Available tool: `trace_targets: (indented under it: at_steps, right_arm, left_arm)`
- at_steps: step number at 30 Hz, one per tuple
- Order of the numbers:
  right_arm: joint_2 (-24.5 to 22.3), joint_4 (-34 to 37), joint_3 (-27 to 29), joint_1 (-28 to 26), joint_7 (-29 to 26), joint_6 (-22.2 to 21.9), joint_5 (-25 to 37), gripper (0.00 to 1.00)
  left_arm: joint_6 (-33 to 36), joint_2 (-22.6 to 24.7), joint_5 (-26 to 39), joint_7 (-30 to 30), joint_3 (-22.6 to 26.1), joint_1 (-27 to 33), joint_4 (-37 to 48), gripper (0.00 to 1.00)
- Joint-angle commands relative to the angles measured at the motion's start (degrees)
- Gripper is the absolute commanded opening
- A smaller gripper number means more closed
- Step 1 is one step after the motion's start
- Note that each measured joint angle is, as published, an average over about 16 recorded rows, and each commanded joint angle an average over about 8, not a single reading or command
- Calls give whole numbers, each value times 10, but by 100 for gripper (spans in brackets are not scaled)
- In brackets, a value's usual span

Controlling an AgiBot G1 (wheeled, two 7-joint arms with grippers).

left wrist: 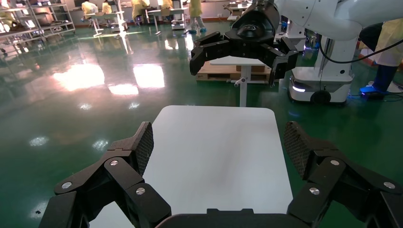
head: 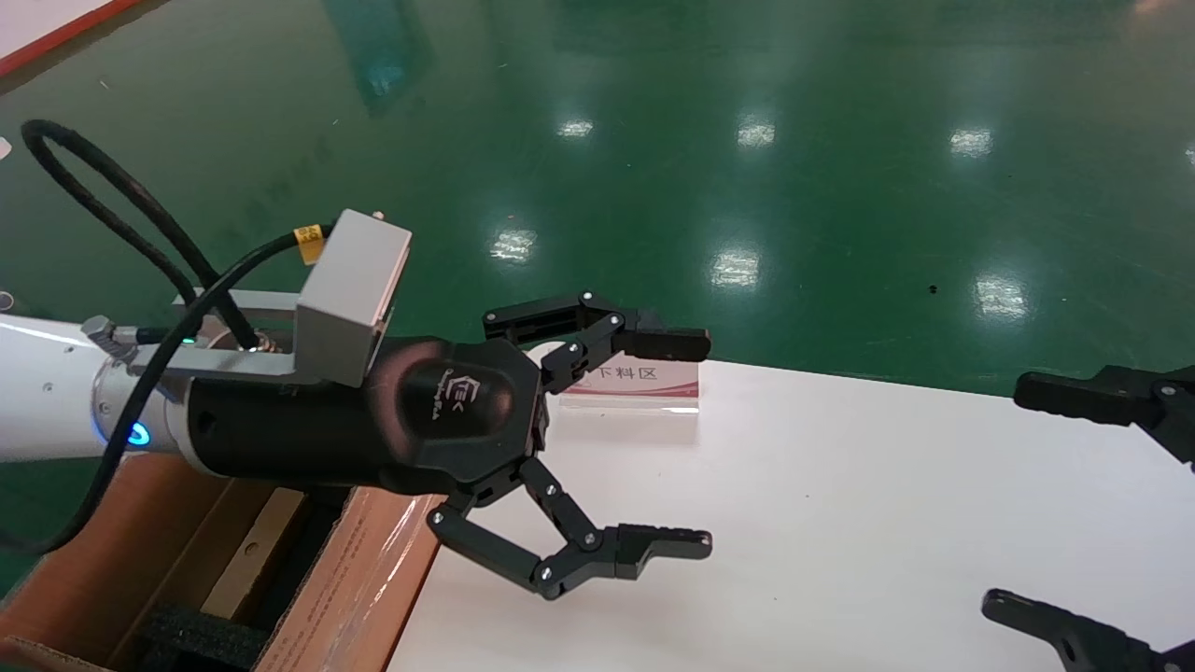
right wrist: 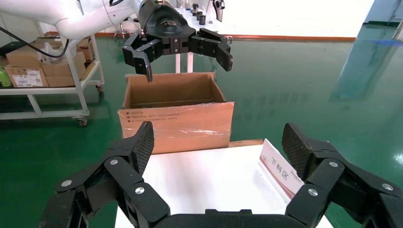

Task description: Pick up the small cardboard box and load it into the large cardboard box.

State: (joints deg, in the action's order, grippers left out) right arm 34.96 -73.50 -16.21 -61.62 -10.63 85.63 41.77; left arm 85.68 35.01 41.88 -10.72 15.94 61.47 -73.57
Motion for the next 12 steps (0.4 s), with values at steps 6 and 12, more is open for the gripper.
trace_targets:
  at_steps: [6, 12]
  right_arm:
    - [0, 0, 0, 0, 0, 0, 0, 100]
    - [0, 0, 0, 0, 0, 0, 0, 100]
  left_arm:
    - [0, 0, 0, 0, 0, 0, 0, 100]
    - [0, 0, 0, 0, 0, 0, 0, 100]
